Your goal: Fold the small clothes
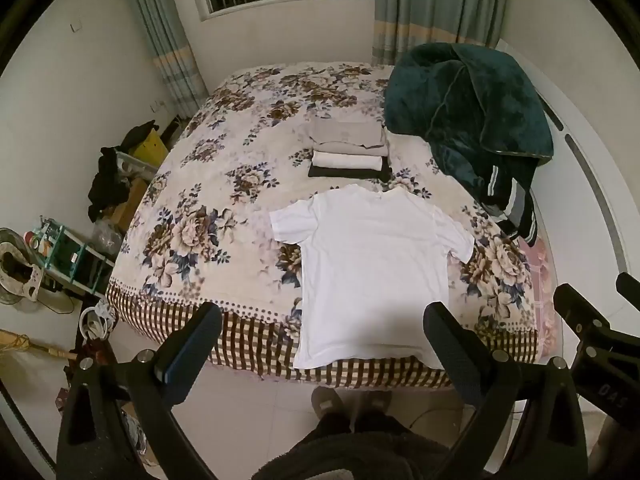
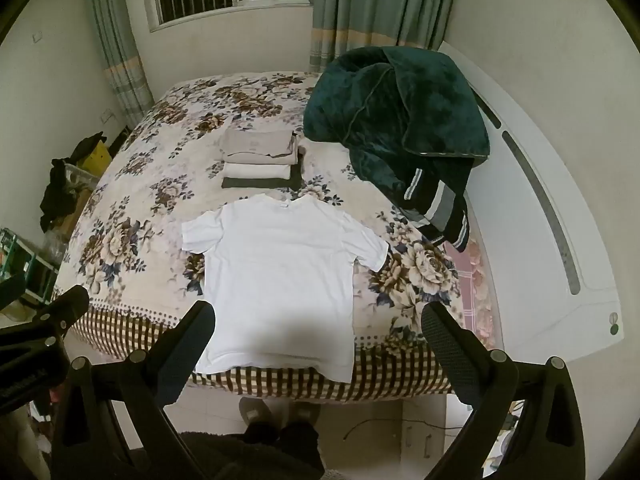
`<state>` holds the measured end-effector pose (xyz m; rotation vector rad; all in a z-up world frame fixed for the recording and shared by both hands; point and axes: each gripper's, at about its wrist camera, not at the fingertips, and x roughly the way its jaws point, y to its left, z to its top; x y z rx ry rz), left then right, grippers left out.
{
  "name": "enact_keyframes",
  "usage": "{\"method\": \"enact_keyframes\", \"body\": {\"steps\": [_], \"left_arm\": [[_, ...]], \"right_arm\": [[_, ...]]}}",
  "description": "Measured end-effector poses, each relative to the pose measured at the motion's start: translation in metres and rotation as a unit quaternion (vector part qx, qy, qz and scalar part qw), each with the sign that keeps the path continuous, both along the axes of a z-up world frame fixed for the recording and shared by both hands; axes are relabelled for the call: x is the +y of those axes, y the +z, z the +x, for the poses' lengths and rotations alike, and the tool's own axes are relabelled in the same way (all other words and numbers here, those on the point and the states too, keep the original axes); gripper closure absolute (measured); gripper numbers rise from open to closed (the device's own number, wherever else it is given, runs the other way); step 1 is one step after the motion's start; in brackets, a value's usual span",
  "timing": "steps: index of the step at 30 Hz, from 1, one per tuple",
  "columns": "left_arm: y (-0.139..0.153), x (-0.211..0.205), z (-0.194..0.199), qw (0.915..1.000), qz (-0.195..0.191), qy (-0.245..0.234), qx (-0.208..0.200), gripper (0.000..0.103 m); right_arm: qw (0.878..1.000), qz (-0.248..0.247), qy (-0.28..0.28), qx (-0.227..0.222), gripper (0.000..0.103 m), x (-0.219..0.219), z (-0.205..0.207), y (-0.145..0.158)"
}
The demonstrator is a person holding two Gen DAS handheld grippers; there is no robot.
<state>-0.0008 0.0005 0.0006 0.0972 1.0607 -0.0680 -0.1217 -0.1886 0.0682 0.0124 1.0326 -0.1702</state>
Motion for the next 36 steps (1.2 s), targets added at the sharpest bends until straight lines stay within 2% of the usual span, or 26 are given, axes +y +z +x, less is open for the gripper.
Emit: {"method": "enact_keyframes", "body": {"steps": [16,36], "left_arm": [[0.002,-0.013,0.004,1.0000,-0.004,0.000,0.001,0.000],[0.011,0.006,0.004,0.9997,-0.008,0.005,-0.021,0.000]], "right_arm": [[1.000,-0.015,0.000,0.001,0.000,0.007,0.002,0.003],[1.000,-0.018,0.001,-0.004,0.000,0.010,0.011,0.013]]}}
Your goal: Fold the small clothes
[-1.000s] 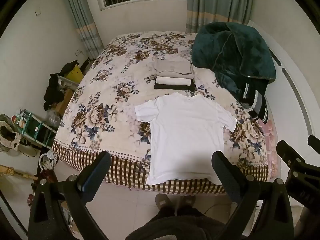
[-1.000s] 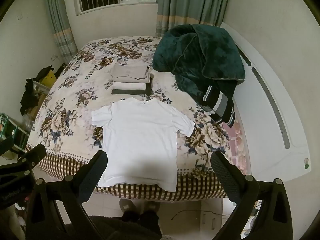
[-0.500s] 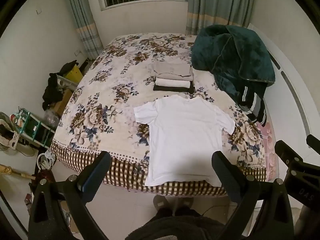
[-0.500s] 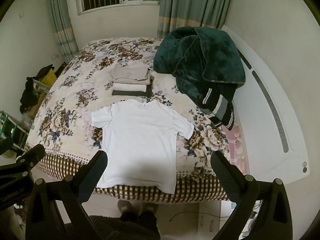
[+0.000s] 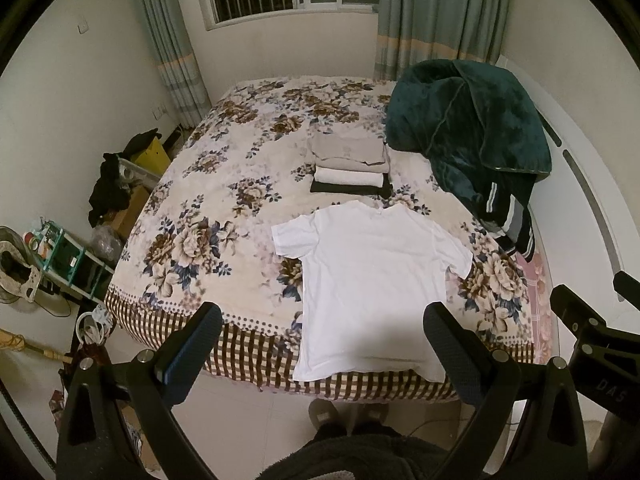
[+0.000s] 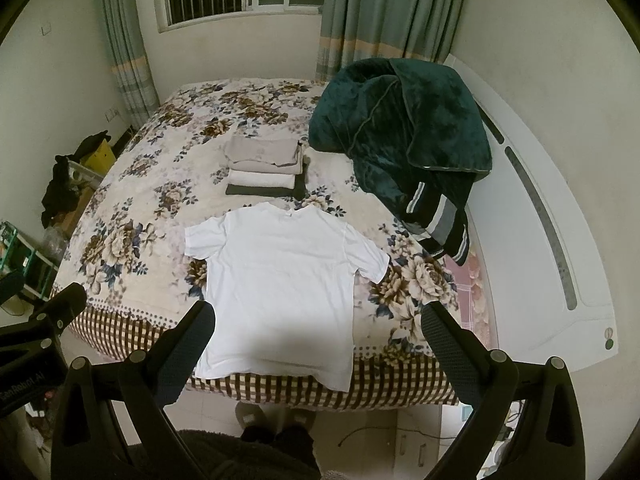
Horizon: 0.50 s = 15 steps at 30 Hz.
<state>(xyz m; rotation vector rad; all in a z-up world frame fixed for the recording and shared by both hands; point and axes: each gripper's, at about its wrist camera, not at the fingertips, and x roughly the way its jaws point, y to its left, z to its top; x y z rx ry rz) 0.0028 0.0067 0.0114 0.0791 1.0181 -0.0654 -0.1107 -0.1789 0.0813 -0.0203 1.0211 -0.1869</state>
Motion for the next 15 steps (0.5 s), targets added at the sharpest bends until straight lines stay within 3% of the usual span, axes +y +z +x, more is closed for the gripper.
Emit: {"method": "enact_keyframes", "body": {"steps": [15], "left_arm": [[0.004,-0.002,0.002,1.0000,0.001,0.000,0.000,0.000]], "right_arm": [[1.000,0.001,0.004,-0.002,0.000,0.001,0.003,0.015]]}}
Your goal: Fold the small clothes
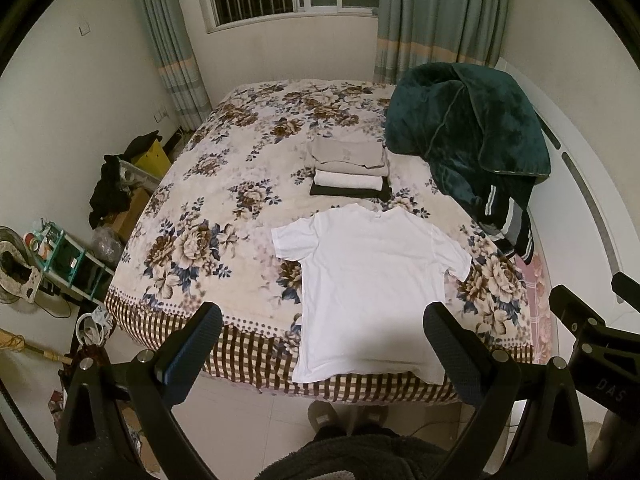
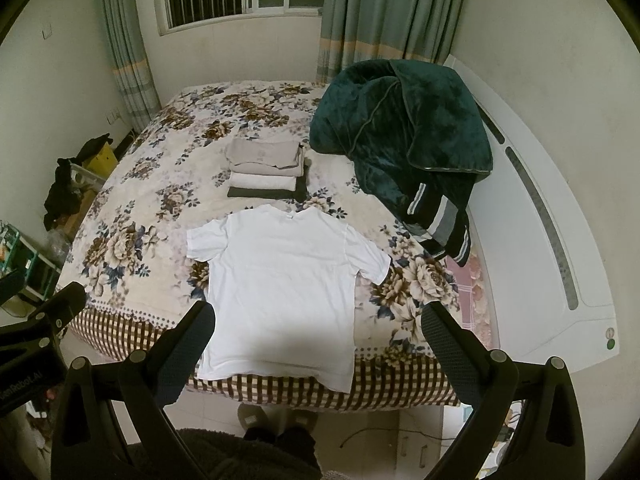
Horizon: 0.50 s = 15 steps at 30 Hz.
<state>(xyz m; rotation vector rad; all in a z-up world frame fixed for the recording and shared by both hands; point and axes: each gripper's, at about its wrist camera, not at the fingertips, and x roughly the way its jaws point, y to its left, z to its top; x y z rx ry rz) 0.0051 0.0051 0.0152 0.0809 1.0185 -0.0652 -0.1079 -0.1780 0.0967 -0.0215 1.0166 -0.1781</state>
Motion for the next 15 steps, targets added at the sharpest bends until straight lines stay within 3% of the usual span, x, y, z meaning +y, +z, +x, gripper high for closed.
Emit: {"method": "enact_keyframes", "body": {"steps": [15], "left_arm": [[-0.0009,0.0016,-0.0015,1.0000,-0.001,-0.001,-0.002,0.000]], "right_arm": [[1.000,0.001,0.001,-0.003,0.000,0.0004,0.0005,0.0038]]}}
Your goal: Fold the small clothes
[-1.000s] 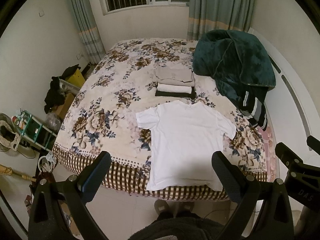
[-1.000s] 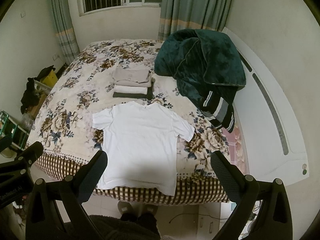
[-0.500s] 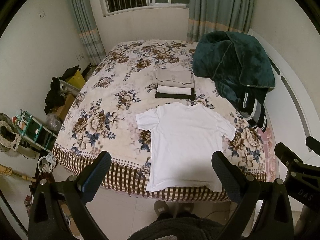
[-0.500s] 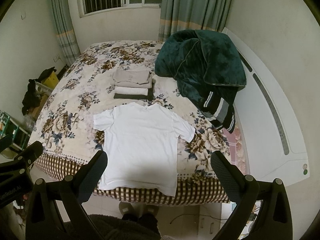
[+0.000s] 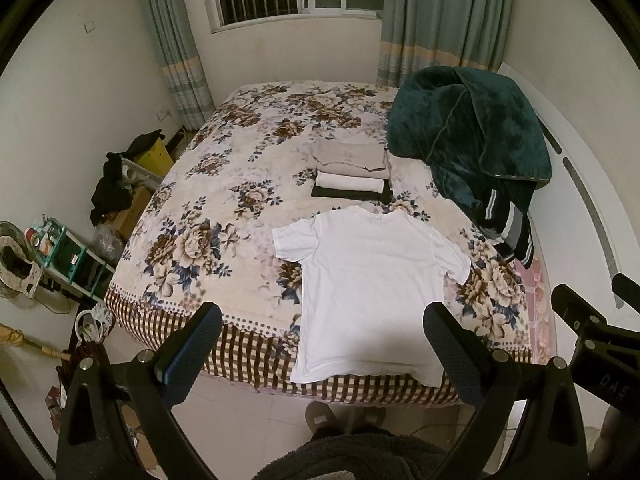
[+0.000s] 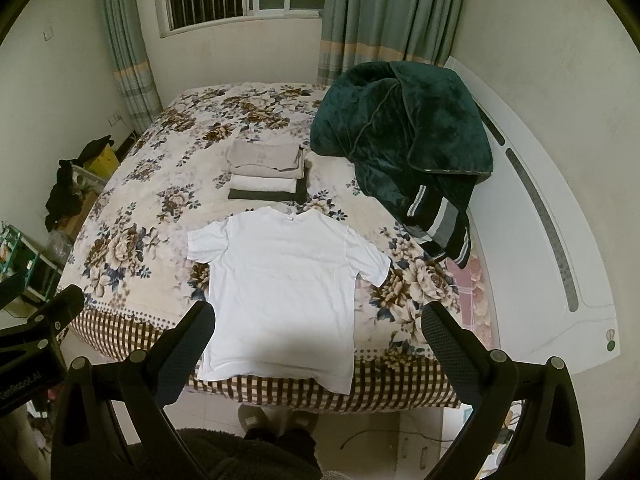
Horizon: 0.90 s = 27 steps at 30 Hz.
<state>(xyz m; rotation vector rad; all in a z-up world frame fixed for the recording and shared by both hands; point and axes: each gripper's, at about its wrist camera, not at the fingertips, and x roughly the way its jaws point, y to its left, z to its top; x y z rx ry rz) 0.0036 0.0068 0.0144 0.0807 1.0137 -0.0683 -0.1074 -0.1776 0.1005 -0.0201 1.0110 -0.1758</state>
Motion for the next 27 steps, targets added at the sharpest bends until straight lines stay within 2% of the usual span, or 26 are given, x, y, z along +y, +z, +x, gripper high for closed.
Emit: {"method": "enact_keyframes", "body": {"steps": [27], "left_arm": [[0.0037,0.0004,0.0052,0.9999,-0.011,-0.004,0.002,0.000]], "right_arm": [[1.000,0.002,0.000,-0.003,0.000,0.0027,0.0001,0.0031]]}}
